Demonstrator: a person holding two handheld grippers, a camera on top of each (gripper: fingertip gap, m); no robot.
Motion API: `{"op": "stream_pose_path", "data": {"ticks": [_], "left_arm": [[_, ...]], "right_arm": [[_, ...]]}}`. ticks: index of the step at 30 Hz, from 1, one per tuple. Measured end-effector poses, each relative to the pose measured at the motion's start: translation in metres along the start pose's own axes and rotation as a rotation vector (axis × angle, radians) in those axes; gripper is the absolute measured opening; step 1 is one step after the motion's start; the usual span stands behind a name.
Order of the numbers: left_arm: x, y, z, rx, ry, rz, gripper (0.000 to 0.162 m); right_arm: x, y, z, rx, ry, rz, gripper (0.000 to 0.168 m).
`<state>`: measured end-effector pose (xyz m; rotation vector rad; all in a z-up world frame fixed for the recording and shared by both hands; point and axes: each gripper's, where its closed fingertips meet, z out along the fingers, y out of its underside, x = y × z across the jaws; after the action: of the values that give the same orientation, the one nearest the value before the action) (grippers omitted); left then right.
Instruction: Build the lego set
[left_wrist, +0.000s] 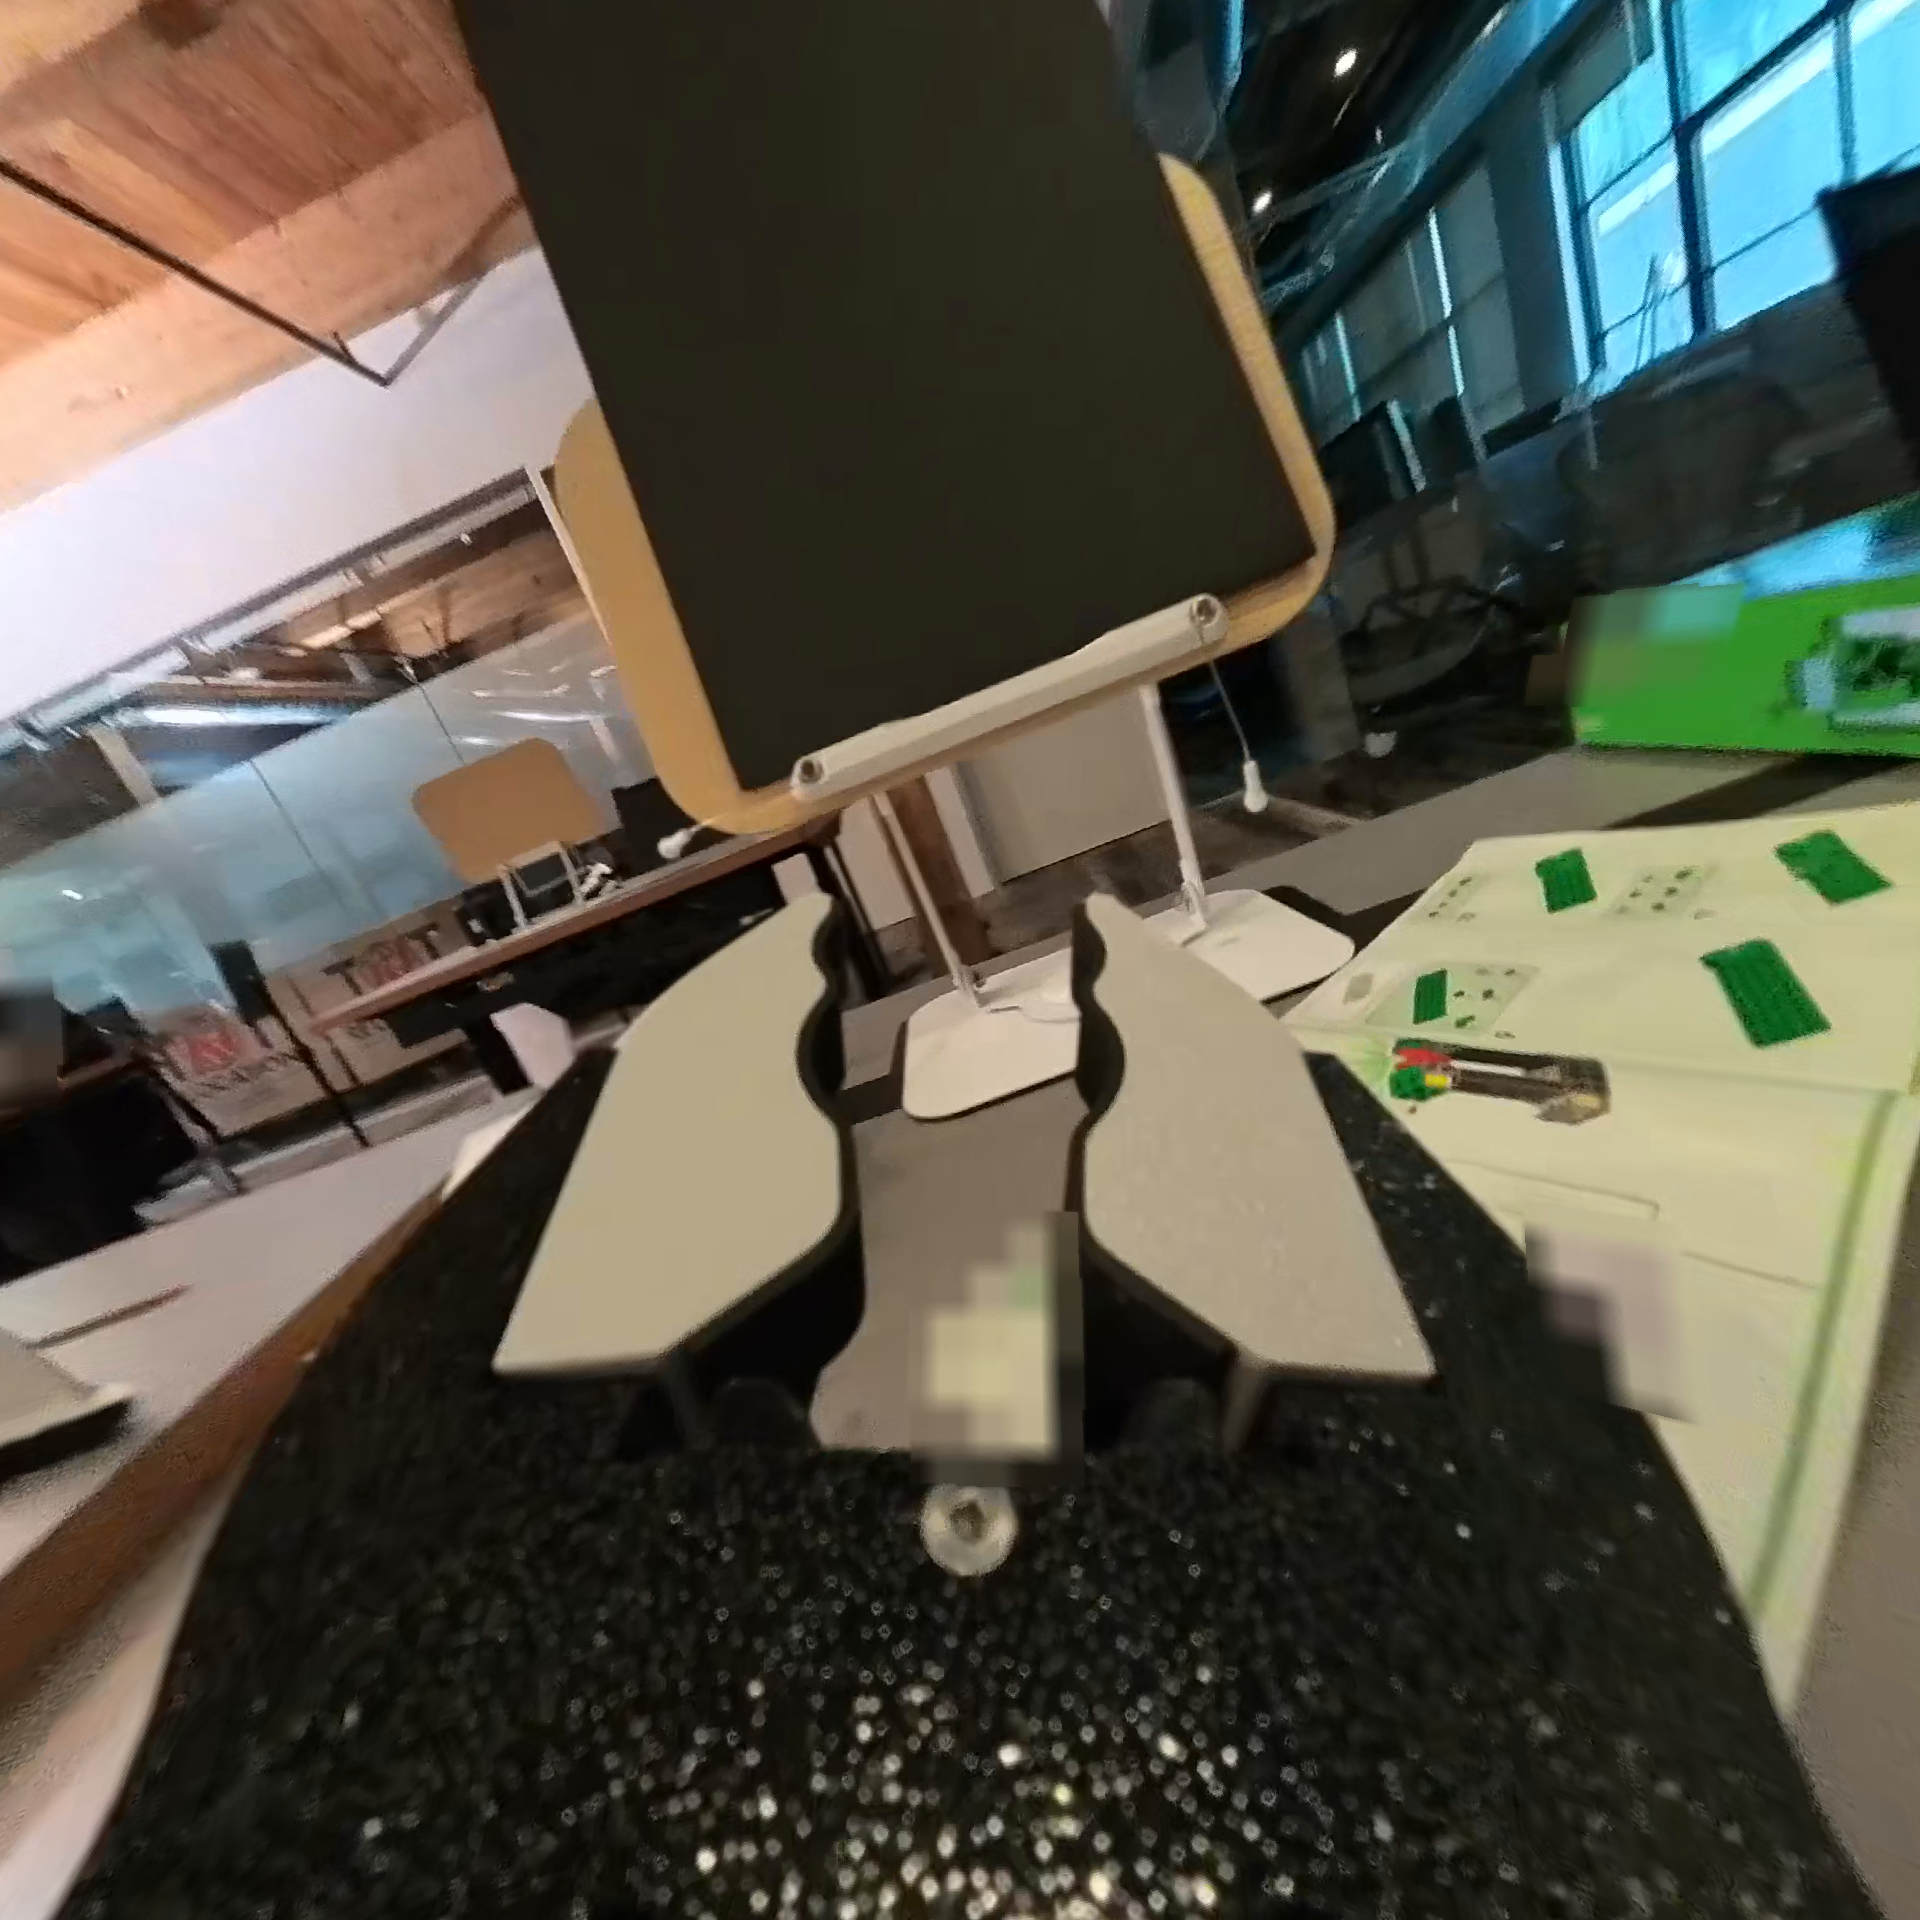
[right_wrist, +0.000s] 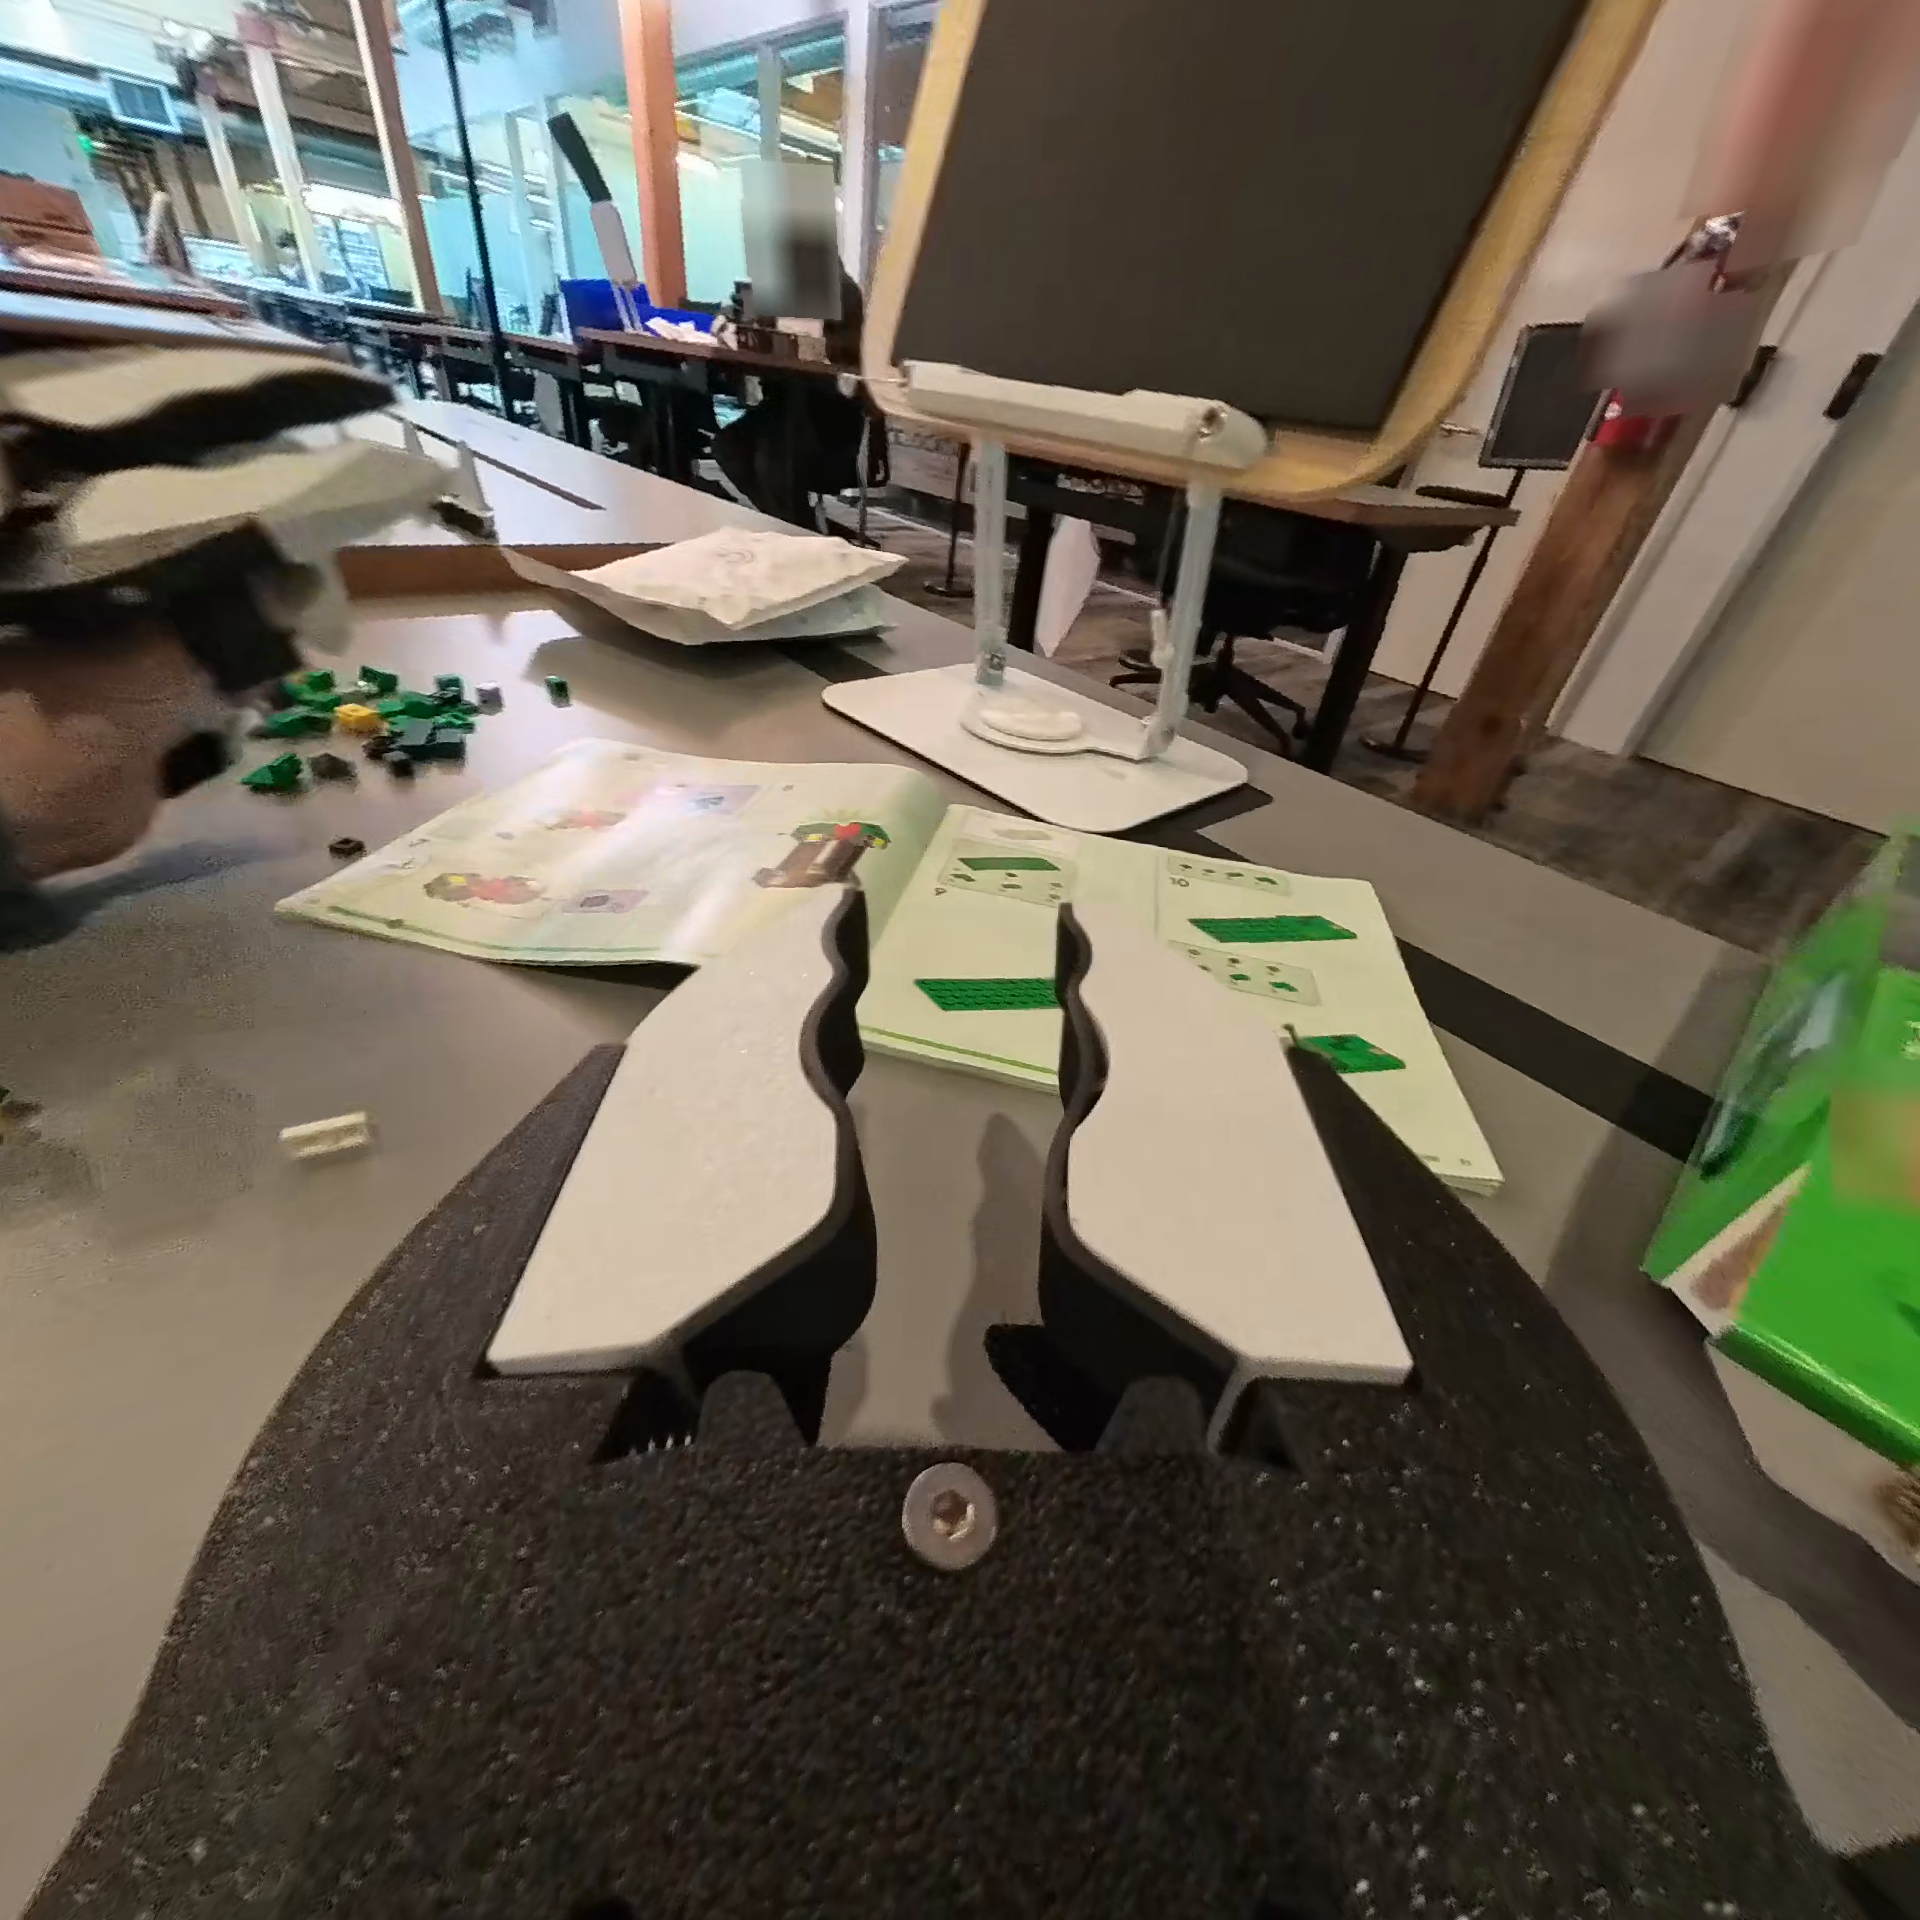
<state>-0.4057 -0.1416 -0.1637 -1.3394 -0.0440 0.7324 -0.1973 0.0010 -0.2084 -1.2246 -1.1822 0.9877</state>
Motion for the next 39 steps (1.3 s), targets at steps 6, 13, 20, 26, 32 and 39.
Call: {"op": "stream_pose_path", "data": {"ticks": [6, 13, 20, 26, 32, 39], "left_arm": [[-0.014, 0.016, 0.012, -0.037, -0.002, 0.046, 0.043], [0.0, 0.009, 0.007, 0.029, 0.099, -0.02, 0.055], [-0.002, 0.017, 0.005, 0.001, 0.128, -0.138, 0.064], [-0.008, 0.013, 0.005, 0.036, 0.113, -0.184, 0.065], [-0.002, 0.005, 0.004, 0.068, 0.115, -0.09, 0.063], [-0.011, 0.003, 0.008, 0.102, 0.071, -0.104, 0.061]], "right_arm": [[-0.014, -0.028, -0.017, 0.174, 0.007, -0.093, 0.017], [-0.01, -0.032, -0.025, 0.203, 0.07, -0.117, 0.011], [-0.001, -0.026, -0.025, 0.168, 0.112, -0.124, 0.012], [0.008, -0.017, -0.021, 0.113, 0.148, -0.109, 0.013], [-0.001, -0.014, -0.023, 0.079, 0.143, -0.157, 0.012], [-0.017, -0.001, -0.014, -0.046, 0.143, -0.405, 0.01]]}}
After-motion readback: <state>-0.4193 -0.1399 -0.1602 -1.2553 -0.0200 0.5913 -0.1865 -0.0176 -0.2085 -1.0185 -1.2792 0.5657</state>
